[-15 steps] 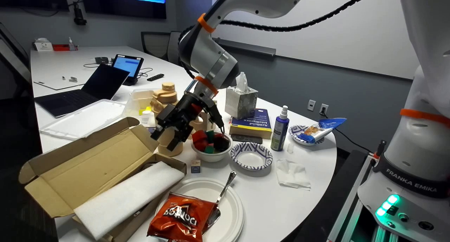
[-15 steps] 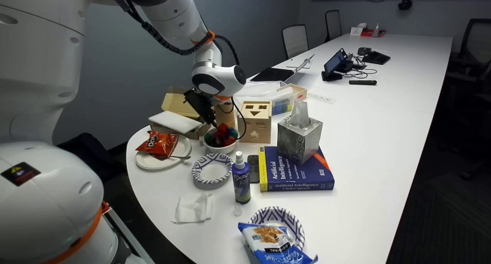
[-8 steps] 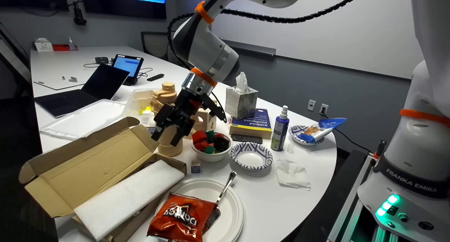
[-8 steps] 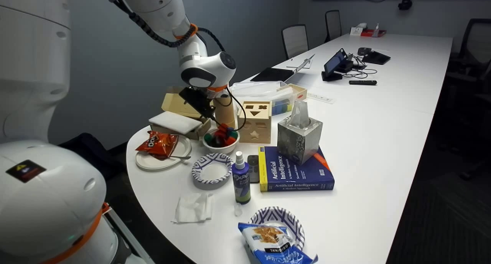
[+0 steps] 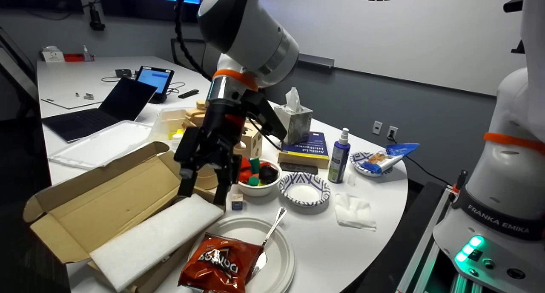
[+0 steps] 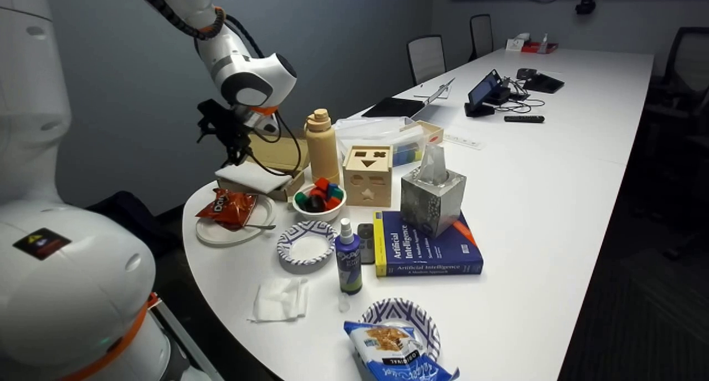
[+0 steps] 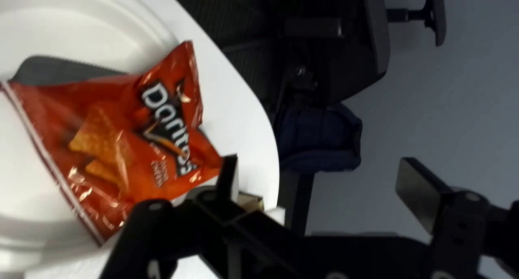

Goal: Put the white item in the box

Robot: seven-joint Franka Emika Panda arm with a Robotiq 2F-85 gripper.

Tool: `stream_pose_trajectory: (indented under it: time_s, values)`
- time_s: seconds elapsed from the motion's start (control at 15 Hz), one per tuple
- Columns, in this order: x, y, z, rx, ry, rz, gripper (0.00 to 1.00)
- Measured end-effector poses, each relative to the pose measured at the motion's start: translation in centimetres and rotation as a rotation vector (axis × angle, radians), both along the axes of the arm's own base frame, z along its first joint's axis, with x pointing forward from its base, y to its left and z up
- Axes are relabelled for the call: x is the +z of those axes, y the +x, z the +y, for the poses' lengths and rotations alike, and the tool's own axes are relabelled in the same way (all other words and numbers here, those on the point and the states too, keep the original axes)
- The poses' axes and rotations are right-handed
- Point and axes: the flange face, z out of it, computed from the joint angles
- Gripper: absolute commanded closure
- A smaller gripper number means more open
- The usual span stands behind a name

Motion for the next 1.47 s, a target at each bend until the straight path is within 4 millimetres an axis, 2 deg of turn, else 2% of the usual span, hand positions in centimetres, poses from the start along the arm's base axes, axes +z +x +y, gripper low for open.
stream_pose_trajectory:
  time_s: [0.2,0.33,0.53,0.8,1.13,1.47]
  values:
    - [-1.4,-2.1,2.0,0.048,-0.018,0.051,0.00]
    - [-3.1,-2.5,2.4,0.057,-0.034,0.060,0.00]
    - [-5.4,-2.0,2.7,0.048,-0.043,0.010,0.00]
    - [-7.3,-1.2,3.6,0.037,-0.044,-0.115,0.00]
    - [-8.6,-1.1,4.8,0.057,-0.082,-0.261,0.00]
    - [-8.3,-0.3,5.3,0.092,-0.117,-0.403,0.00]
